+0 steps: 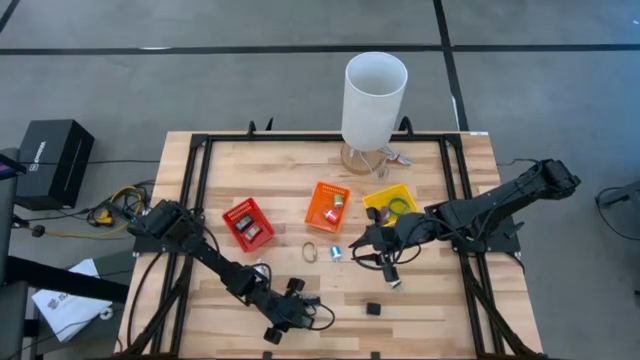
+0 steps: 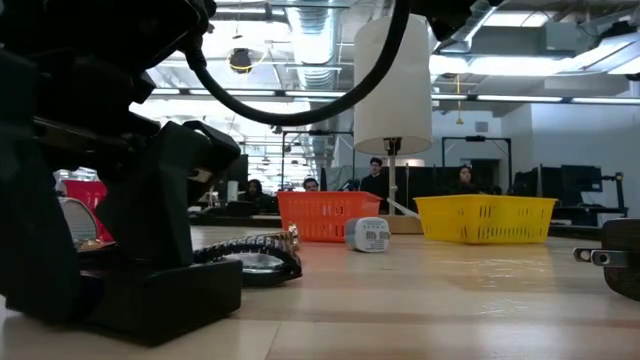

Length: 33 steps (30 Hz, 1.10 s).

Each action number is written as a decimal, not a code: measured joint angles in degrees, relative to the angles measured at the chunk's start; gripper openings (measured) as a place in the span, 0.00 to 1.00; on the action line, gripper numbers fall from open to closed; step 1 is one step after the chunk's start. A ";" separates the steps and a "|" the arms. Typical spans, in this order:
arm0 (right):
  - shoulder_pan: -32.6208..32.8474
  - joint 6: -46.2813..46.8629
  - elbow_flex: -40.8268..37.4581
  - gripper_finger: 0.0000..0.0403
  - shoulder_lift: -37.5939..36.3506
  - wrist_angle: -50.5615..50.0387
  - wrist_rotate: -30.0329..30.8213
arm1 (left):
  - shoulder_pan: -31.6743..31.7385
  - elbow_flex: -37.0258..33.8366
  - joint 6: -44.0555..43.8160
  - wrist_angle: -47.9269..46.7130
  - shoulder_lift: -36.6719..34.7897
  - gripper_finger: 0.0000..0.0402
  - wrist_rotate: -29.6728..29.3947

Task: Pick & Place Office items
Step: Put the black digital clock into the red bin

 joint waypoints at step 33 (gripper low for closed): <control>0.00 0.02 0.00 0.33 0.00 -2.99 -0.02 | 12.53 -9.05 -13.64 -43.59 -39.51 0.40 -15.98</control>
